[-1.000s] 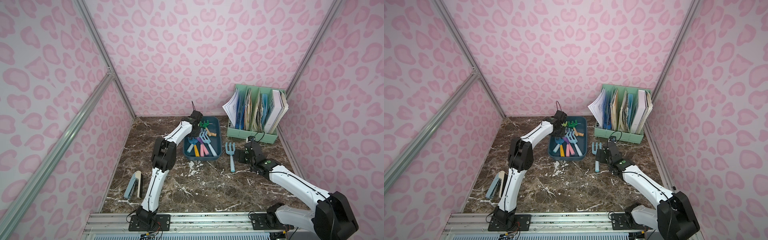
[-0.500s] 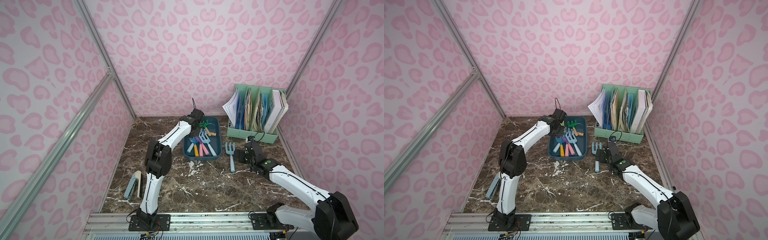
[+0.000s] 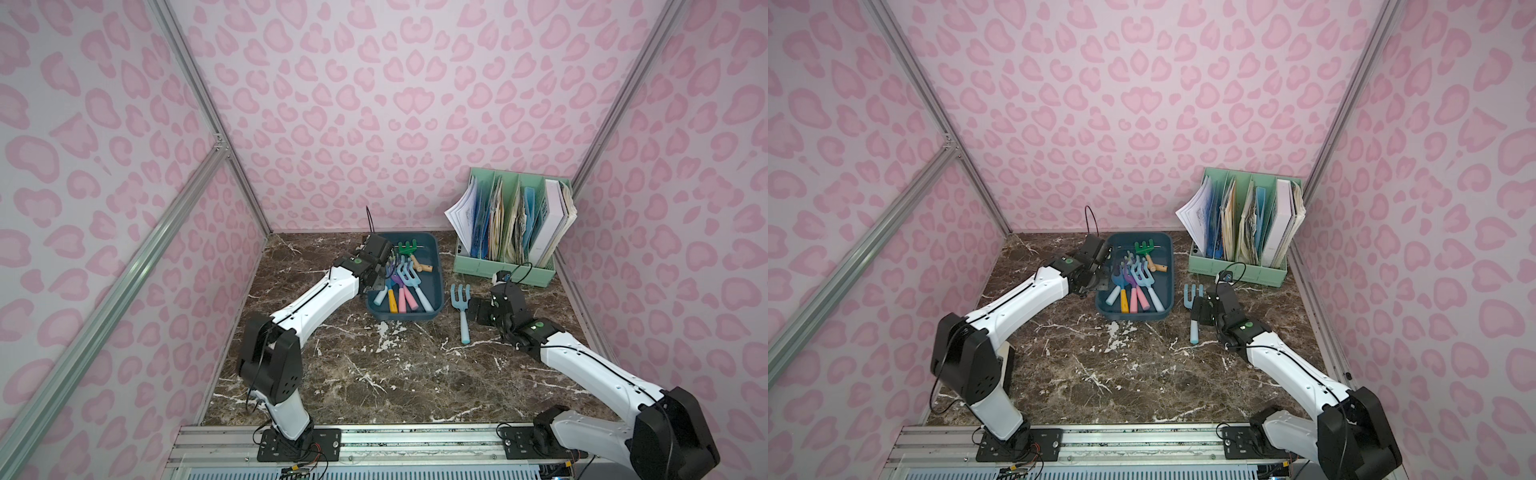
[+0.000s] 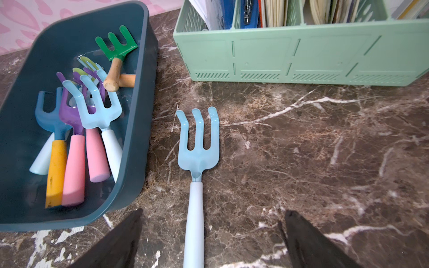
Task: Take the hand rake out of the storage box
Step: Pick up the rake from the storage box, then place the rake at the center of the board.
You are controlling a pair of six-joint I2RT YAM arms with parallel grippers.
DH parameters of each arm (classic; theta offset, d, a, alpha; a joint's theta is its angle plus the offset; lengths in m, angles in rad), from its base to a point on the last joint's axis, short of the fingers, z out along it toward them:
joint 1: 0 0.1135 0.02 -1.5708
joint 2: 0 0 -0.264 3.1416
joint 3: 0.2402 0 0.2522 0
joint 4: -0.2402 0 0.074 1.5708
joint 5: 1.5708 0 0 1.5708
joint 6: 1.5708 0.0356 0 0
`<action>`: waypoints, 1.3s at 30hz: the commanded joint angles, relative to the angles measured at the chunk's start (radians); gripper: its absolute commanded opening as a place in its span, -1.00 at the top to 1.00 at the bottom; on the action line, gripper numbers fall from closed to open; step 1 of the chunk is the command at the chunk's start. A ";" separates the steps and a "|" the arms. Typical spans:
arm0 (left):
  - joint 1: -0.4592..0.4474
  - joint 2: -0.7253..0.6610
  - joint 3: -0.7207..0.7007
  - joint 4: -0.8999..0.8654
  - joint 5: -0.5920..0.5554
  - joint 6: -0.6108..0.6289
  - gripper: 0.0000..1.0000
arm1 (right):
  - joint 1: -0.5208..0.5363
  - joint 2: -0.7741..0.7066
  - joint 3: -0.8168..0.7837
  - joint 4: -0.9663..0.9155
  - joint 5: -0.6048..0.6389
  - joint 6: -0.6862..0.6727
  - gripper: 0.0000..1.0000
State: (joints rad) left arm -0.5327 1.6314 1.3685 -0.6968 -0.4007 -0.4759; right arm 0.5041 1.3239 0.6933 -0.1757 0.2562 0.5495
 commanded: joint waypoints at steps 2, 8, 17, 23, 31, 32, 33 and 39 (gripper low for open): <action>-0.017 -0.210 -0.231 0.011 -0.038 -0.108 0.67 | 0.008 -0.019 -0.006 0.029 -0.009 0.006 -0.97; -0.136 -0.492 -0.537 -0.109 -0.100 -0.292 0.68 | 0.023 -0.049 -0.015 0.037 -0.017 0.008 -0.97; -0.300 -0.616 -0.793 -0.166 -0.126 -0.609 0.62 | 0.044 -0.051 -0.004 0.023 -0.009 0.015 -0.96; -0.331 -0.597 -0.890 -0.122 -0.131 -0.677 0.51 | 0.055 -0.034 0.007 0.030 -0.037 0.012 -0.96; -0.331 -0.658 -0.940 -0.135 -0.135 -0.714 0.22 | 0.086 0.004 0.032 0.011 -0.002 0.016 -0.96; -0.331 -0.671 -0.944 -0.139 -0.135 -0.717 0.13 | 0.088 0.007 0.035 0.009 0.000 0.015 -0.97; -0.331 -0.683 -0.948 -0.147 -0.137 -0.723 0.07 | 0.089 0.009 0.034 0.009 -0.001 0.015 -0.96; -0.331 -0.748 -0.933 -0.185 -0.199 -0.747 -0.24 | 0.097 0.007 0.032 0.014 0.002 0.016 -0.96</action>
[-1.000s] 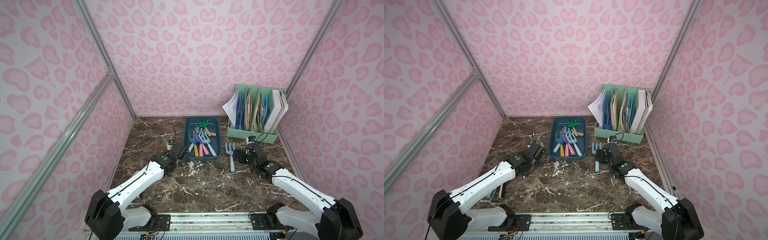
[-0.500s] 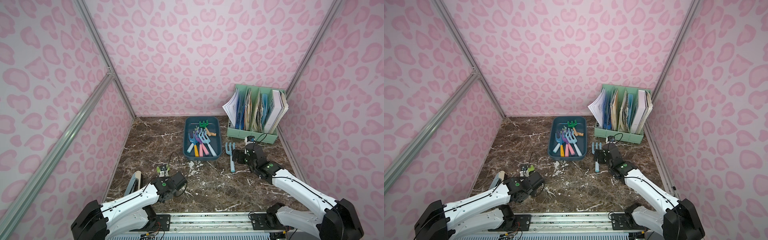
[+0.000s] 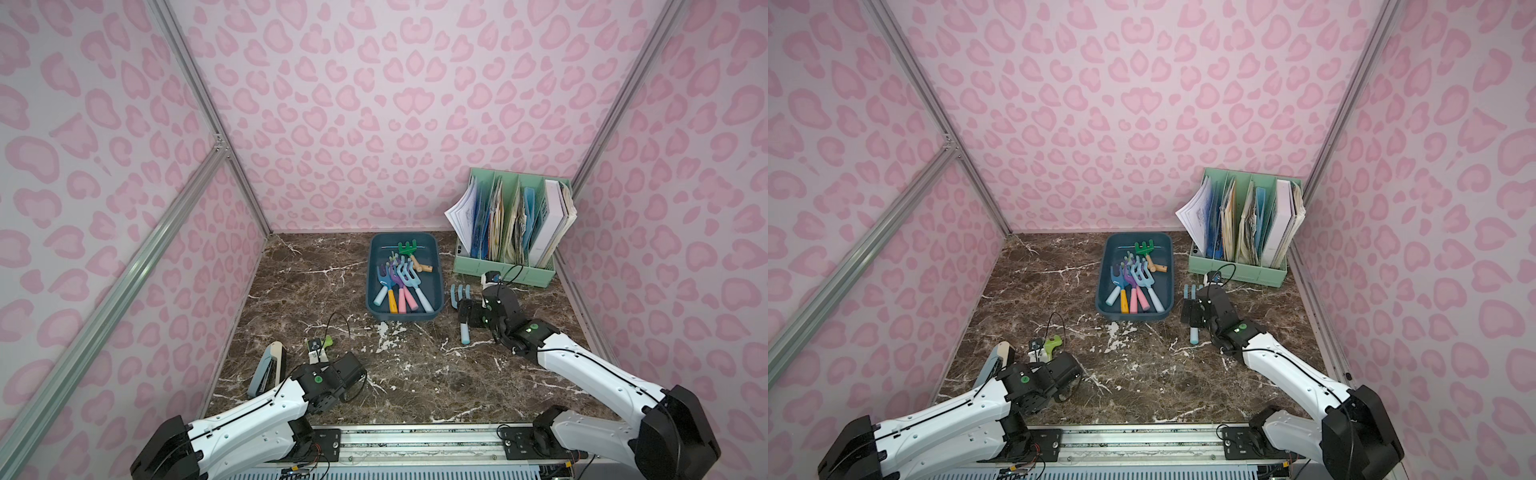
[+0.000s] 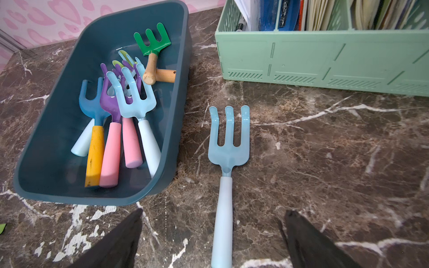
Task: Take the hand rake out of the storage box
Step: Place the rake at the center of the board.
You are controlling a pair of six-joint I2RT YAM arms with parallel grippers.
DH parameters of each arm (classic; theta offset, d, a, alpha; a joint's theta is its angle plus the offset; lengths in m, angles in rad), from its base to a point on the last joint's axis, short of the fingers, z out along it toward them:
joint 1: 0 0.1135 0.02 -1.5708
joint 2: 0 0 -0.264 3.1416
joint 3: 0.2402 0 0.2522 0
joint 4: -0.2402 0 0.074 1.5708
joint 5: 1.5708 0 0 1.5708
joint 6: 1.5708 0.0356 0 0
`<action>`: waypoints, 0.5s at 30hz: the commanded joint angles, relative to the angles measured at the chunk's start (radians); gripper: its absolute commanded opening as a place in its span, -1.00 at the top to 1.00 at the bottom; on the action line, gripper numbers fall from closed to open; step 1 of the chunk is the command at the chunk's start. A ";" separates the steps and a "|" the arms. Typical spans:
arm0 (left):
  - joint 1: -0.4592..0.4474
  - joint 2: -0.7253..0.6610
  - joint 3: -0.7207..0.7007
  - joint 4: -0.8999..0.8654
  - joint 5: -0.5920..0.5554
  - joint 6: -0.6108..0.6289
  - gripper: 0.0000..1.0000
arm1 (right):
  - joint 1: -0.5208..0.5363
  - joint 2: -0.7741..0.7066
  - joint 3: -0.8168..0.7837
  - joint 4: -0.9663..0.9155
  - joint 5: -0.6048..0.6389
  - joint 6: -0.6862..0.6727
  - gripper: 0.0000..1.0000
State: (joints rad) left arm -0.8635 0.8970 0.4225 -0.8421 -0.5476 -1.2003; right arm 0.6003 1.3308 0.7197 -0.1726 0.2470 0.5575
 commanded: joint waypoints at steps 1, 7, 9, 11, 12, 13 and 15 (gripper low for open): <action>0.000 -0.010 0.025 -0.039 -0.083 -0.013 -0.37 | 0.002 -0.001 0.004 0.013 0.011 0.008 -0.97; 0.050 0.027 0.090 0.021 -0.241 0.065 -0.97 | 0.014 -0.002 0.003 0.018 0.006 0.009 -0.96; 0.110 0.021 0.066 0.134 -0.179 0.141 -0.89 | 0.017 -0.004 0.002 0.018 0.009 0.009 -0.96; 0.165 0.027 0.042 0.229 -0.120 0.199 -0.59 | 0.019 -0.005 0.000 0.018 0.012 0.010 -0.96; 0.175 0.039 0.051 0.242 -0.112 0.223 -0.58 | 0.018 -0.004 0.000 0.018 0.012 0.009 -0.96; 0.176 0.055 0.088 0.219 -0.116 0.222 -0.65 | 0.019 -0.002 0.000 0.019 0.012 0.011 -0.96; 0.173 0.090 0.186 0.180 -0.111 0.260 -0.83 | 0.019 0.005 0.000 0.025 0.015 0.012 -0.97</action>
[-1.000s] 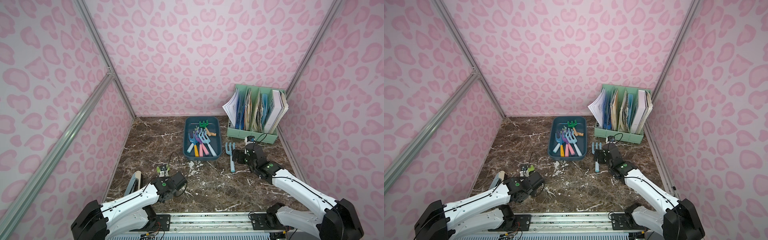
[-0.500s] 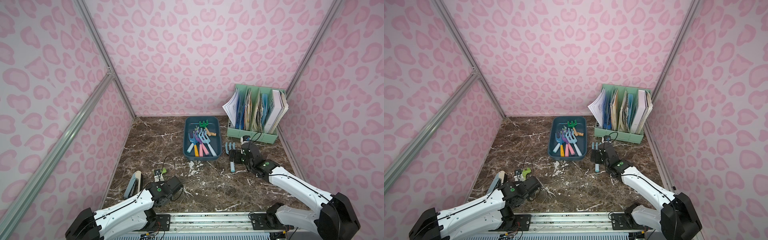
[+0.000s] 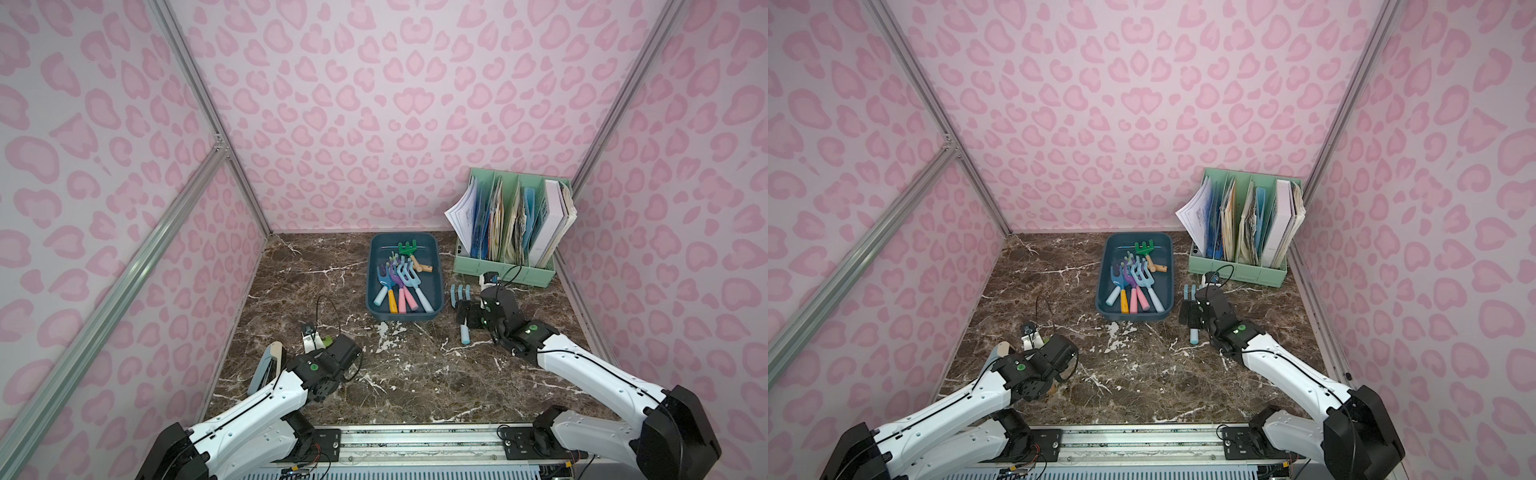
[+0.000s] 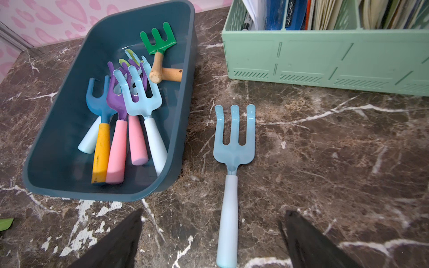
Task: Take the hand rake out of the storage box
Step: Place the rake at the center of the board, then pick up the rake from the storage box.
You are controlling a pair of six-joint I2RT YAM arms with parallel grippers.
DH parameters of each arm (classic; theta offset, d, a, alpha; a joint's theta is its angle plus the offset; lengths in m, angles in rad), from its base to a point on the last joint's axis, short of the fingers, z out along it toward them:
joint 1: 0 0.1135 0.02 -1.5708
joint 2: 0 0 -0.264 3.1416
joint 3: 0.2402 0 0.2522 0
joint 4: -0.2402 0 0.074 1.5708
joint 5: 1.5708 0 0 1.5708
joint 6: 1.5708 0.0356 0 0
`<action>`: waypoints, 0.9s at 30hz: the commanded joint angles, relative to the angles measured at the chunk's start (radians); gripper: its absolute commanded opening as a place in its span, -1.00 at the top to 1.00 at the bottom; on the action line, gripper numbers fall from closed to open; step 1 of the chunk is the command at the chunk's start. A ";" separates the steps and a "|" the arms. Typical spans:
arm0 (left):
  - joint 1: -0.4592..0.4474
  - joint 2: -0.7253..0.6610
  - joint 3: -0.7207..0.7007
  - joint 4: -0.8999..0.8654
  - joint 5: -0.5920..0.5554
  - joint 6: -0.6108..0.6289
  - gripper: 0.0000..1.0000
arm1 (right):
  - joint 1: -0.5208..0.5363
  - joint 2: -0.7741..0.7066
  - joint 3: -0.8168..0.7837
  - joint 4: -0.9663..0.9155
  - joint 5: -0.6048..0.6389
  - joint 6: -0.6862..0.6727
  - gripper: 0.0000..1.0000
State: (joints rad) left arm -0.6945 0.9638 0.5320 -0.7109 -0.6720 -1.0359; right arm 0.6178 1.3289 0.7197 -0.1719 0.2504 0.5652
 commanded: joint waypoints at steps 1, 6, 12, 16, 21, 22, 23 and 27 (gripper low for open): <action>0.003 0.043 0.129 0.054 0.020 0.121 -0.89 | 0.001 0.014 0.000 0.025 0.012 0.003 -0.97; 0.003 0.245 0.403 0.160 0.088 0.285 -0.83 | 0.002 0.036 0.012 0.007 0.048 0.015 -0.96; -0.001 0.673 0.778 0.112 0.220 0.326 -0.56 | -0.018 0.027 0.004 0.005 0.063 0.008 -0.97; 0.003 0.890 0.960 0.096 0.271 0.365 -0.26 | -0.045 0.021 -0.007 0.013 0.047 0.000 -0.97; 0.052 1.027 1.027 0.111 0.338 0.342 -0.15 | -0.082 0.010 -0.021 0.024 0.026 -0.007 -0.97; 0.058 1.038 1.024 0.121 0.347 0.340 -0.15 | -0.085 0.010 -0.023 0.024 0.023 -0.007 -0.97; 0.065 1.053 1.026 0.130 0.363 0.344 -0.15 | -0.091 0.009 -0.023 0.024 0.021 -0.008 -0.97; 0.078 1.112 1.045 0.126 0.377 0.343 0.04 | -0.098 0.017 -0.025 0.034 0.015 -0.012 -0.97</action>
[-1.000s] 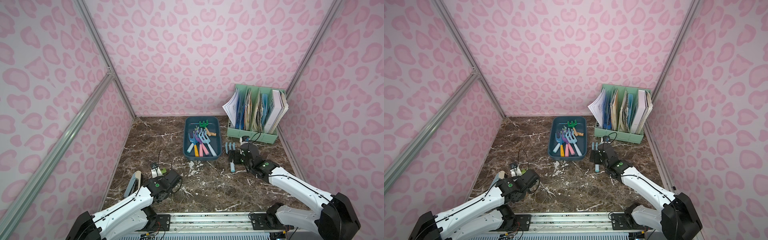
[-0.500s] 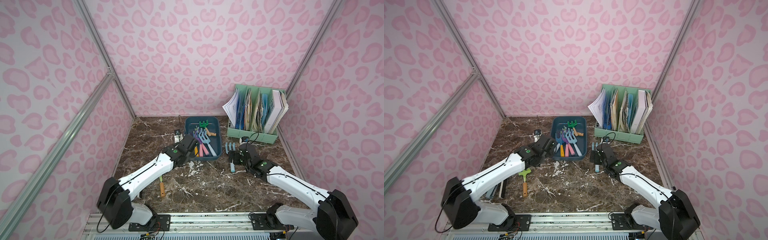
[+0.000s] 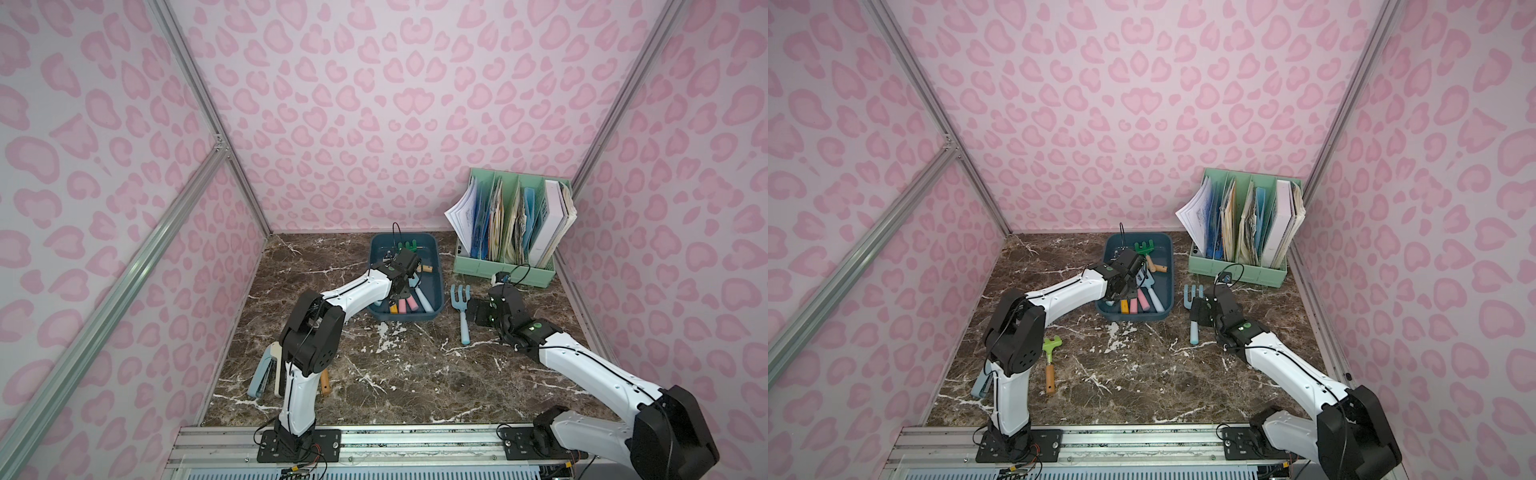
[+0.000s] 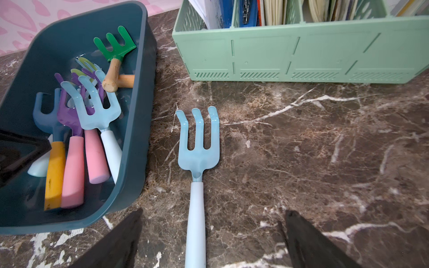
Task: Take the hand rake out of the storage box
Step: Pick up the rake from the storage box.
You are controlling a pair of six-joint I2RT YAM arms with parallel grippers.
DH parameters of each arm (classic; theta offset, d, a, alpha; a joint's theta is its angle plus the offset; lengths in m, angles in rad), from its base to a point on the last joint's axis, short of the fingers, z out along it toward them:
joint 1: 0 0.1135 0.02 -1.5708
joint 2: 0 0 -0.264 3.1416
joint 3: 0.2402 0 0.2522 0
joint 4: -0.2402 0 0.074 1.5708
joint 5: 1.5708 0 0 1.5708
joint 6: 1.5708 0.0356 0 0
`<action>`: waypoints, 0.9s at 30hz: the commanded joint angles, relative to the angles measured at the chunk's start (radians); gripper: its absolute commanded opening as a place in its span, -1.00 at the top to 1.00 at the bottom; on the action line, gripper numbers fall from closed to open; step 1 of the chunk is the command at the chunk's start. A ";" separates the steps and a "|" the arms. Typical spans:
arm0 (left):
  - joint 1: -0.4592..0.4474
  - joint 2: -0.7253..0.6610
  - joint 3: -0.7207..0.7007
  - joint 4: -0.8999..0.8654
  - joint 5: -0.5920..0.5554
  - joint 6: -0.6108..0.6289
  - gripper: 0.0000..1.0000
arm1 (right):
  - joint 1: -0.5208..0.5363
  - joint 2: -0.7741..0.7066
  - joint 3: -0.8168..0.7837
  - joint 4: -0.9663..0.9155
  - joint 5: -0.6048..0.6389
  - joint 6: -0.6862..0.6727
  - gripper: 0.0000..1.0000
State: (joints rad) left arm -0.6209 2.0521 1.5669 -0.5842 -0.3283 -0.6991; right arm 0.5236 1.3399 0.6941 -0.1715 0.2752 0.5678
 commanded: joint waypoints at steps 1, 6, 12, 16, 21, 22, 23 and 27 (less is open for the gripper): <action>0.006 0.029 0.009 0.002 0.033 0.005 0.07 | -0.005 0.013 0.002 0.030 -0.010 -0.014 -0.97; 0.023 0.063 0.024 0.015 0.046 0.017 0.15 | -0.007 0.036 0.013 0.026 -0.008 -0.015 -0.97; 0.031 0.091 0.038 -0.001 0.043 0.019 0.32 | -0.008 0.039 0.011 0.028 -0.008 -0.014 -0.97; 0.030 0.067 0.034 -0.013 0.032 0.031 0.41 | -0.007 0.044 0.014 0.025 -0.007 -0.013 -0.97; 0.025 0.000 0.025 -0.045 -0.010 0.058 0.74 | -0.008 0.038 0.011 0.029 -0.007 -0.013 -0.97; 0.024 -0.012 0.025 -0.050 -0.015 0.068 0.86 | -0.008 0.039 0.011 0.031 -0.008 -0.013 -0.97; 0.024 -0.021 0.025 -0.053 -0.012 0.074 0.94 | -0.008 0.040 0.011 0.031 -0.008 -0.013 -0.97; 0.024 -0.049 0.029 -0.089 -0.026 0.080 0.93 | -0.008 0.041 0.012 0.028 -0.010 -0.014 -0.96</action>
State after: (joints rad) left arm -0.5953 2.0220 1.5929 -0.6315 -0.3286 -0.6445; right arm 0.5152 1.3800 0.6998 -0.1673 0.2672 0.5671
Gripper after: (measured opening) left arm 0.133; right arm 0.983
